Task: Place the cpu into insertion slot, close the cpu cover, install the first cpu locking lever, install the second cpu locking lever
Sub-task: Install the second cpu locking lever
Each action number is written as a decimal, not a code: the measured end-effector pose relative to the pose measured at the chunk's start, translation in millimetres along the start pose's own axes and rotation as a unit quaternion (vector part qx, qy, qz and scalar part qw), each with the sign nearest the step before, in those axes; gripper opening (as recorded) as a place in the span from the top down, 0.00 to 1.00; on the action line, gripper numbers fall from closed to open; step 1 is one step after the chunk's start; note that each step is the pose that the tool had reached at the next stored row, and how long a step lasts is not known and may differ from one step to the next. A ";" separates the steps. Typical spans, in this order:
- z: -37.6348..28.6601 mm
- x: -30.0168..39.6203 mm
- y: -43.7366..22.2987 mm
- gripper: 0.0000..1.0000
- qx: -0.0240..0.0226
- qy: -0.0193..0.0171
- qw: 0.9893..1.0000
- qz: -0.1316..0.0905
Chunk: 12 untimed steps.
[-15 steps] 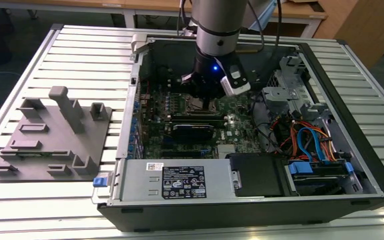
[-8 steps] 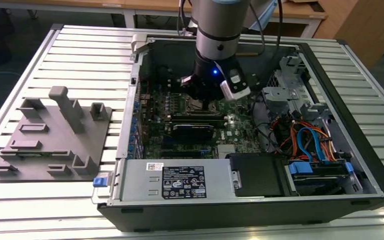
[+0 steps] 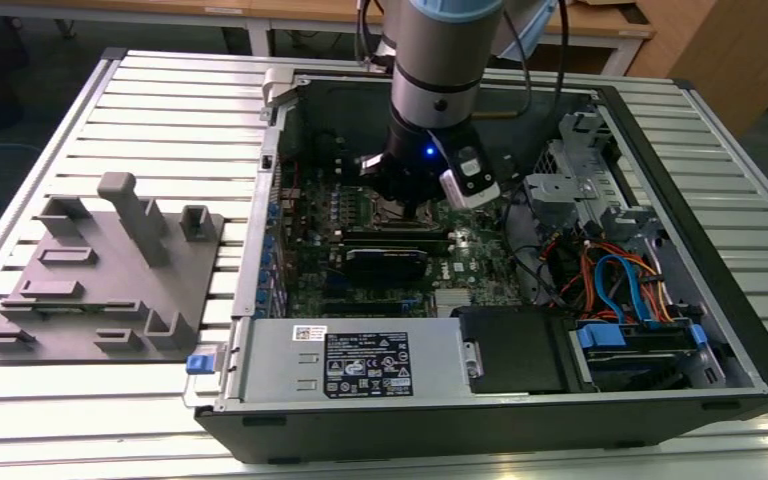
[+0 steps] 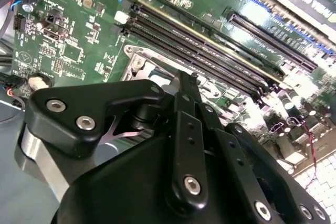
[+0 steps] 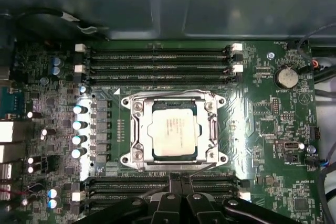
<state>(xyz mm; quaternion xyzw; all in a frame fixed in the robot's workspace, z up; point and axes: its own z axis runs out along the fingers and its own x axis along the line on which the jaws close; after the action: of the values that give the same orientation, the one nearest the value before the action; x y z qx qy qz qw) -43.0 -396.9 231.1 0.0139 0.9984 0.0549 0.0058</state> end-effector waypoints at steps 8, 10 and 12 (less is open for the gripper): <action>1.3 9.5 -3.1 0.90 -0.009 0.000 1.000 0.000; 1.2 11.7 -4.2 0.90 -0.013 0.001 1.000 0.000; 1.3 14.0 -5.5 0.90 -0.018 0.001 1.000 0.000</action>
<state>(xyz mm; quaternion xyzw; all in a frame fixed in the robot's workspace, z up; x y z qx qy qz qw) -57.1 -401.8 229.0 0.0141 0.9972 0.0726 0.0050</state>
